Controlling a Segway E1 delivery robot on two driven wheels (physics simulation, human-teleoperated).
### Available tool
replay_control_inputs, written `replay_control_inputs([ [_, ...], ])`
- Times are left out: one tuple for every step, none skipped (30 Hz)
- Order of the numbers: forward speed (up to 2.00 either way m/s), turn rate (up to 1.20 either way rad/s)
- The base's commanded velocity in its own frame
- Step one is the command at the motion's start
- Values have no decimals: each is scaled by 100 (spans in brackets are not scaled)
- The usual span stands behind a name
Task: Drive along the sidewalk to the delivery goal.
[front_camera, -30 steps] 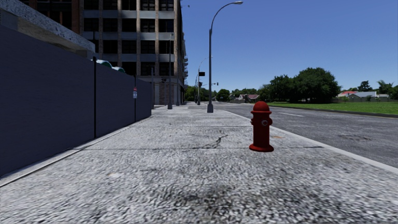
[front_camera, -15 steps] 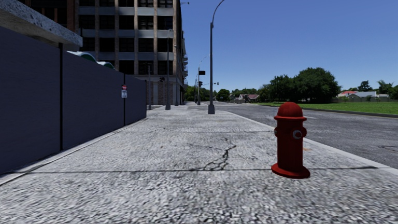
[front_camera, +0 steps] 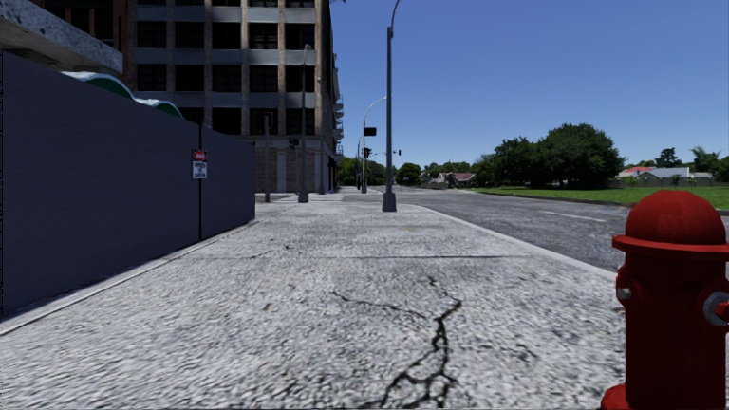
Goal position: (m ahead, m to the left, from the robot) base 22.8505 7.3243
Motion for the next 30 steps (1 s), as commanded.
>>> replay_control_inputs([
  [200,0],
  [200,0],
  [200,0],
  [200,0],
  [200,0],
  [200,0],
  [200,0],
  [200,0],
  [200,0],
  [200,0],
  [200,0],
  [200,0],
  [200,0],
  [200,0],
  [200,0],
  [200,0],
  [200,0],
  [200,0],
  [200,0],
  [200,0],
  [200,0],
  [200,0],
  [200,0],
  [200,0],
  [200,0],
  [200,0],
  [200,0],
  [200,0],
  [200,0],
  [200,0],
])
